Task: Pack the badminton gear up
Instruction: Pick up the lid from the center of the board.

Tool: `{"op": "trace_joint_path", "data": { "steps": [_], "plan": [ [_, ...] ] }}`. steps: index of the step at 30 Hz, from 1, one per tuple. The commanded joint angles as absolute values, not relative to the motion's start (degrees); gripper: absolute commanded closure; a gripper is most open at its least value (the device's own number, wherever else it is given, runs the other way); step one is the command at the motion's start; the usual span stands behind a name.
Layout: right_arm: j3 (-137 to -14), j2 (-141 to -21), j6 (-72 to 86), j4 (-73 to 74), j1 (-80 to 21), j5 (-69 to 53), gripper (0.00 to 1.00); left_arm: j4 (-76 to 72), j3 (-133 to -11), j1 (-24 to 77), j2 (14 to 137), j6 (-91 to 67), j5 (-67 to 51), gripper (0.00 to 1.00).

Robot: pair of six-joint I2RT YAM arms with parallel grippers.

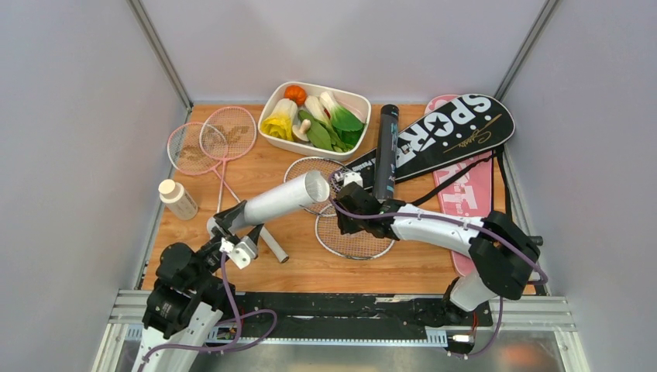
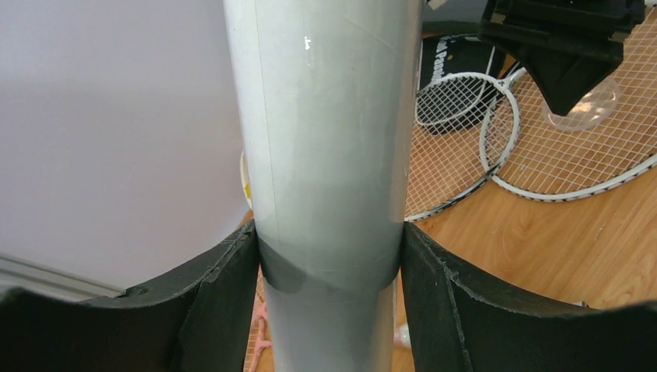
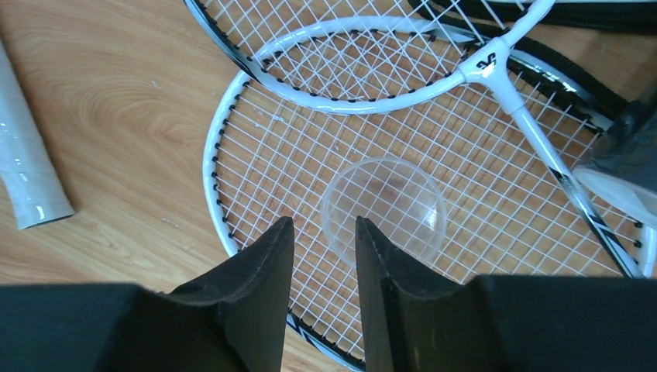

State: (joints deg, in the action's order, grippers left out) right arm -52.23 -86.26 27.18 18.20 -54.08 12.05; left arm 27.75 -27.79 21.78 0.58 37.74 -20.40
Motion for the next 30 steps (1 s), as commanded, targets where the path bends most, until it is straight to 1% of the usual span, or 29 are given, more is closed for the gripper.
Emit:
{"op": "trace_joint_path", "data": {
  "steps": [1, 9, 14, 17, 19, 27, 30],
  "plan": [
    [-52.7, -89.7, 29.0, 13.4, -53.4, 8.8, 0.63, 24.1, -31.1, 21.7, -5.4, 39.6, -17.4, 1.0],
    [-53.1, -94.6, 29.3, 12.9, -53.5, 9.0, 0.67, 23.3, -32.1, 21.6, -5.4, 40.9, -14.4, 1.0],
    [-52.6, -95.4, 29.4, 12.8, -53.5, 9.7, 0.76, 23.3, -32.6, 21.7, -5.4, 40.7, -14.5, 1.0],
    [-52.2, -95.1, 29.5, 12.8, -53.4, 10.0, 0.85, 23.5, -32.8, 21.7, -5.4, 40.7, -14.5, 1.0],
    [-52.0, -94.9, 29.6, 12.8, -53.4, 10.7, 0.87, 23.6, -32.9, 21.6, -5.4, 40.6, -14.4, 1.0],
    [-51.5, -95.8, 30.1, 13.0, -53.7, 12.0, 0.88, 23.5, -33.8, 21.7, -5.4, 41.0, -14.5, 1.0],
    [-51.7, -95.4, 29.9, 13.0, -53.6, 12.1, 0.93, 23.4, -33.9, 21.6, -5.3, 40.7, -14.8, 1.0]
  ]
}}
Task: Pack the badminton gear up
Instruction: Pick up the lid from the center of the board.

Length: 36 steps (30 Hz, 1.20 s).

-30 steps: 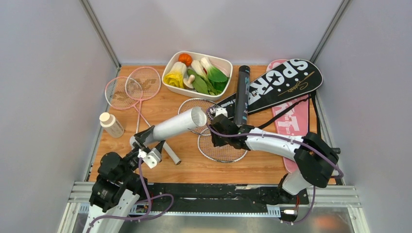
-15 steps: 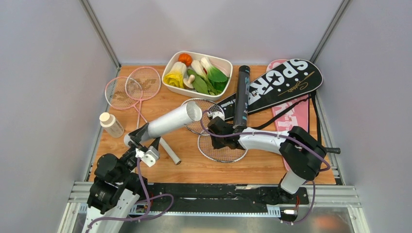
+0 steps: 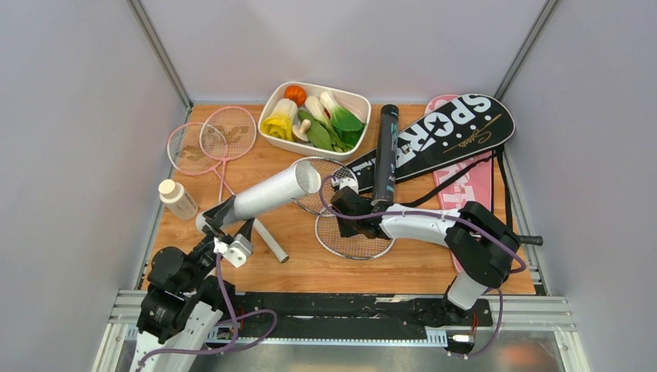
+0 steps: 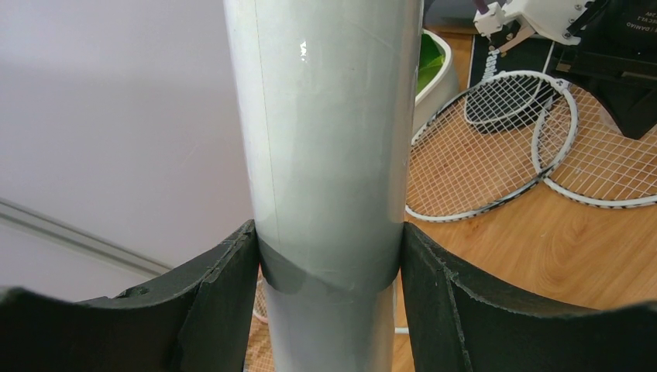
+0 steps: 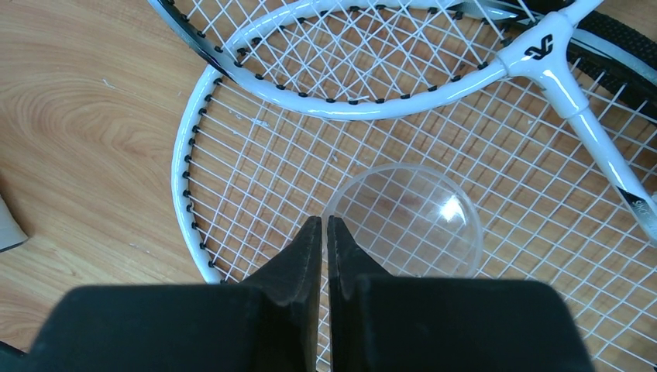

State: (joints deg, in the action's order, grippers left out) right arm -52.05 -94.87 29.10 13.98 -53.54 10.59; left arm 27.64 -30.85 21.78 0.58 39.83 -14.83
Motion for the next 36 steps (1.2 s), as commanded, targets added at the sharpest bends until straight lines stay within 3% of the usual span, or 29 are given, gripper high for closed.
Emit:
{"op": "trace_joint_path", "data": {
  "steps": [1, 3, 16, 26, 36],
  "plan": [
    [-51.8, -95.2, 29.6, 13.0, -53.6, 12.0, 0.96, 23.6, -33.9, 21.7, -5.3, 40.7, -15.0, 1.0],
    [-52.5, -94.2, 29.0, 13.0, -53.6, 11.5, 1.0, 24.0, -33.9, 21.6, -5.3, 40.8, -15.5, 1.0],
    [-53.8, -79.5, 30.5, 12.9, -51.9, 10.0, 1.0, 24.8, -31.9, 21.7, -4.3, 39.4, -16.1, 1.0],
    [-58.4, -61.2, 24.6, 12.7, -51.1, 8.3, 1.0, 24.0, -26.5, 21.6, -2.2, 41.1, -21.1, 1.0],
    [-63.7, -49.1, 19.7, 12.6, -51.1, -8.8, 1.0, 21.4, -25.7, 21.7, 2.2, 40.7, -26.5, 1.0]
  ]
}}
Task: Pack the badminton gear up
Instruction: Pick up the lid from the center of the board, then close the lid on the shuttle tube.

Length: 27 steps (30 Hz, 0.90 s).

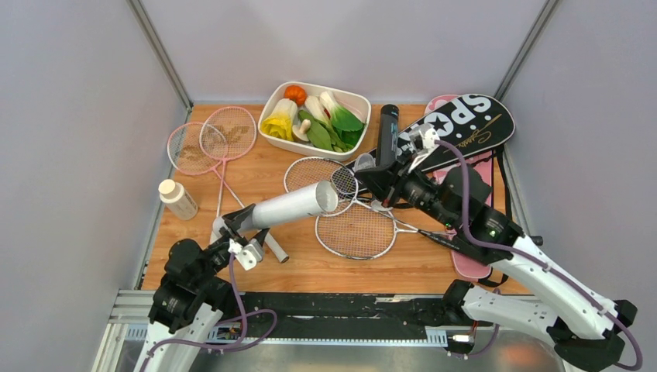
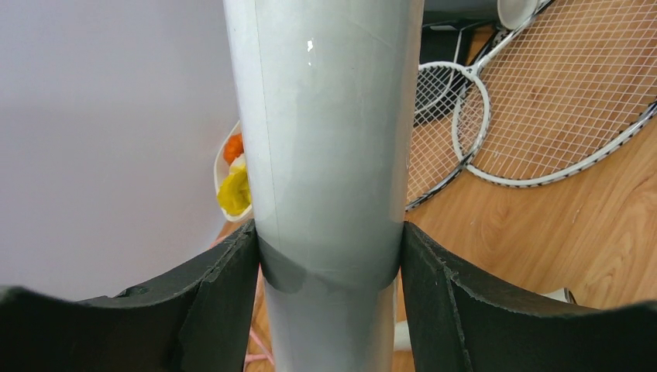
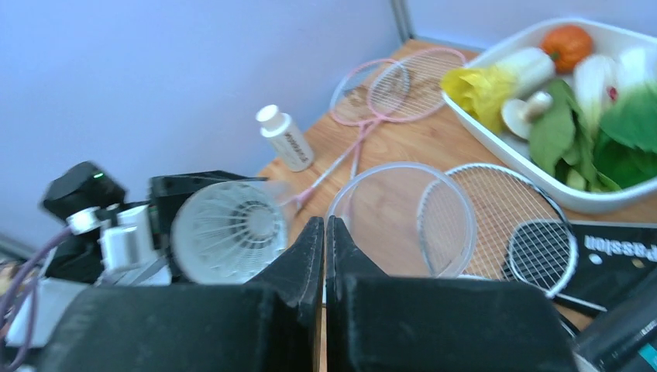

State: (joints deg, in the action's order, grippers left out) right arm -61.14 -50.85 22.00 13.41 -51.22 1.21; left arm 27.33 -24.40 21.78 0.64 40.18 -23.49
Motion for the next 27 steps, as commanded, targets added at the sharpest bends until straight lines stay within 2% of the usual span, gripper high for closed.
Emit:
{"op": "trace_joint_path", "data": {
  "steps": [1, 10, 27],
  "plan": [
    [-64.0, -48.8, 19.9, 12.5, -51.1, -10.7, 1.0, 20.9, -26.0, 21.7, 2.5, 40.7, -26.5, 1.0],
    [-64.4, -48.9, 24.2, 7.7, -51.2, -22.8, 1.0, 20.6, -27.0, 21.7, 4.9, 40.5, -28.1, 1.0],
    [-61.9, -54.1, 29.7, 2.1, -52.6, -27.2, 1.0, 21.5, -27.9, 21.7, 4.2, 39.8, -29.1, 1.0]
  ]
}}
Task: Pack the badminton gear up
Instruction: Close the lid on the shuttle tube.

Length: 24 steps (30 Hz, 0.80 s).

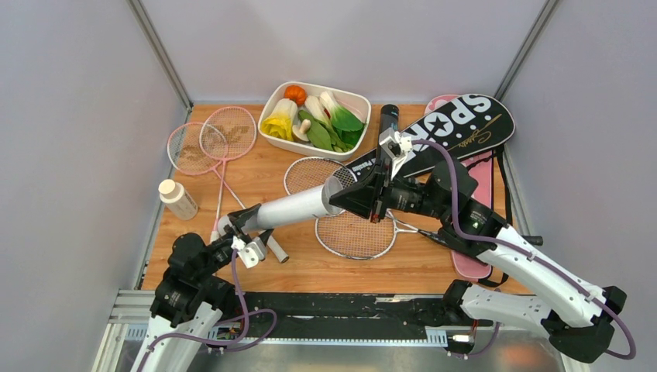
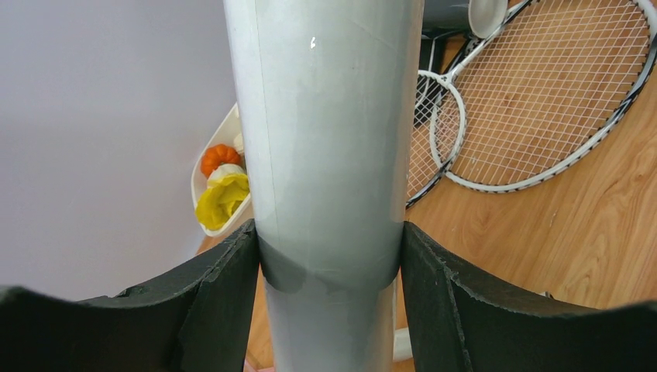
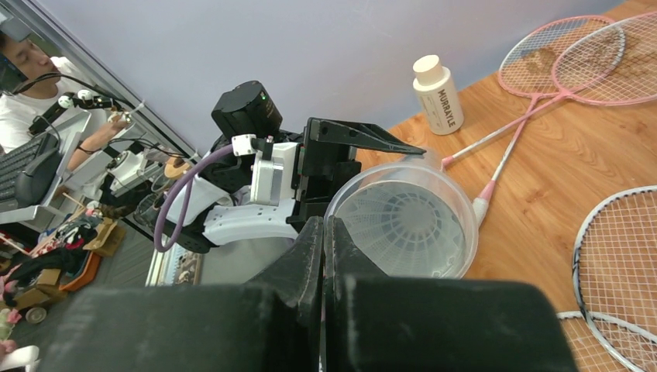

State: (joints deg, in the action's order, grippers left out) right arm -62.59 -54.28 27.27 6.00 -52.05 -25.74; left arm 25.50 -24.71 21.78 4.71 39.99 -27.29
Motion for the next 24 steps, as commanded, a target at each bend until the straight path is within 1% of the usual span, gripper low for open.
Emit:
{"op": "trace_joint_path", "data": {
  "steps": [1, 12, 17, 24],
  "plan": [
    [-61.5, -54.2, 29.9, 2.1, -52.6, -27.2, 1.0, 21.5, -28.0, 21.7, 4.1, 39.8, -29.0, 1.0],
    [-59.1, -53.6, 32.1, 0.5, -52.9, -28.9, 1.0, 19.5, -27.3, 21.7, 3.4, 37.8, -29.3, 1.0],
    [-57.7, -54.4, 34.9, -4.5, -52.9, -32.5, 1.0, 19.0, -27.0, 21.7, 3.2, 37.6, -29.7, 1.0],
    [-56.5, -54.4, 35.5, -5.2, -52.8, -31.4, 1.0, 18.4, -26.8, 21.6, 2.7, 37.3, -30.5, 1.0]
  ]
}}
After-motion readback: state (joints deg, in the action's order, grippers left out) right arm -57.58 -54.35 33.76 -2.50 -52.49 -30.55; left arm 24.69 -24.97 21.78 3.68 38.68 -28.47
